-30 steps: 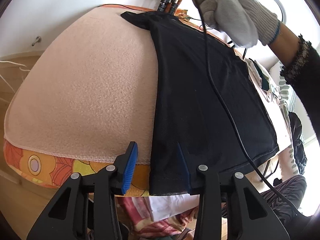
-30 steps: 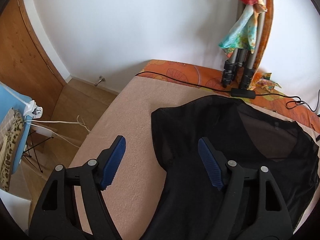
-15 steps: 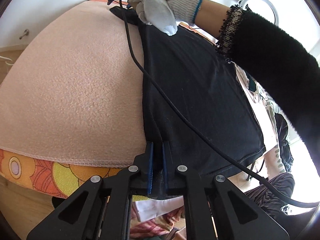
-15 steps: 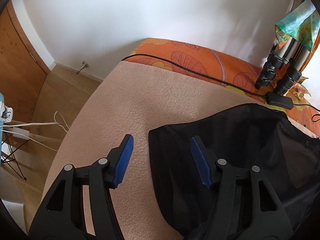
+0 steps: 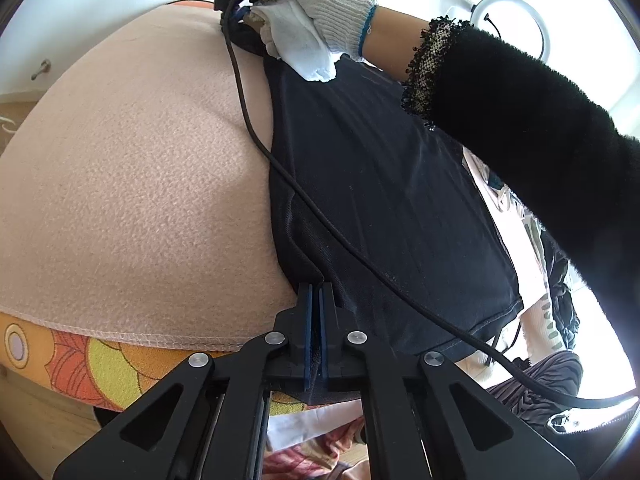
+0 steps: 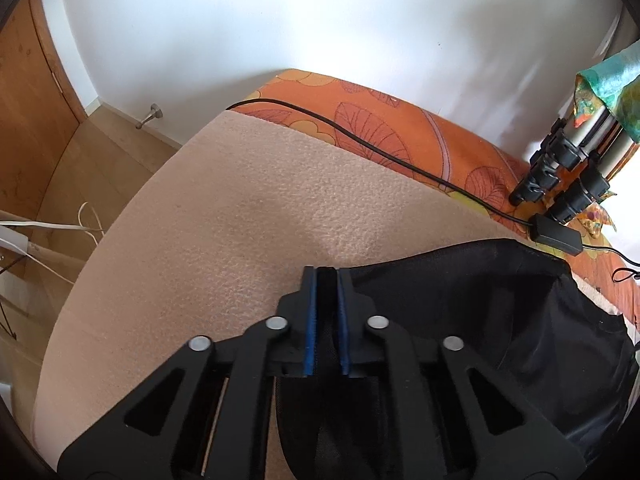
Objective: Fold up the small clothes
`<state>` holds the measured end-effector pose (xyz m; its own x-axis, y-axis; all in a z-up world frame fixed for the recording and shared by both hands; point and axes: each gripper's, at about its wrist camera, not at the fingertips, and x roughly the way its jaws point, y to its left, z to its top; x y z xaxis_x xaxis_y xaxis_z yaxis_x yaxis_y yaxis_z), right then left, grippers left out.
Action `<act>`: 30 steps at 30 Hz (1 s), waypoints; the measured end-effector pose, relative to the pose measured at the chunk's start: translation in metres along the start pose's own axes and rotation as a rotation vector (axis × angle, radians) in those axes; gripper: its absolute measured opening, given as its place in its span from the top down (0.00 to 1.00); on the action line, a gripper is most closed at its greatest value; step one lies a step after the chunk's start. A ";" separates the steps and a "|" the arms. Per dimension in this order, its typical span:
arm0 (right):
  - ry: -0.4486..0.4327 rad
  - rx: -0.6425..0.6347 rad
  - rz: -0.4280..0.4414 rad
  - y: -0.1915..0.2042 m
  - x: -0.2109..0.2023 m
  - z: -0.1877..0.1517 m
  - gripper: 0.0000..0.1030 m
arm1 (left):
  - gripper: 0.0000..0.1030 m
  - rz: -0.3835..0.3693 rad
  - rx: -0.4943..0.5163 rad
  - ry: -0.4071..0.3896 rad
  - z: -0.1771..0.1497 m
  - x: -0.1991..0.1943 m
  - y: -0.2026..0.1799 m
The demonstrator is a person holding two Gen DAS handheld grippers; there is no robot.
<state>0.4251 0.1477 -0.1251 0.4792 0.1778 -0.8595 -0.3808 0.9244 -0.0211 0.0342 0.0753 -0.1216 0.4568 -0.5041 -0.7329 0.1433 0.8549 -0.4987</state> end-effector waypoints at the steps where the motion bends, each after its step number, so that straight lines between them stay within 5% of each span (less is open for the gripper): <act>1: -0.001 0.015 0.008 -0.005 -0.002 0.000 0.95 | 0.99 -0.003 0.006 -0.006 0.000 -0.002 0.000; 13: -0.112 0.106 0.034 -0.057 -0.069 0.002 0.95 | 0.99 -0.010 0.054 -0.064 0.002 -0.012 -0.018; 30: -0.140 0.170 -0.135 -0.165 -0.126 -0.042 0.95 | 0.99 -0.086 0.237 -0.030 -0.002 0.005 -0.081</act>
<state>0.3940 -0.0413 -0.0348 0.6259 0.0827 -0.7755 -0.1728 0.9843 -0.0345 0.0228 0.0027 -0.0860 0.4596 -0.5758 -0.6762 0.3833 0.8154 -0.4338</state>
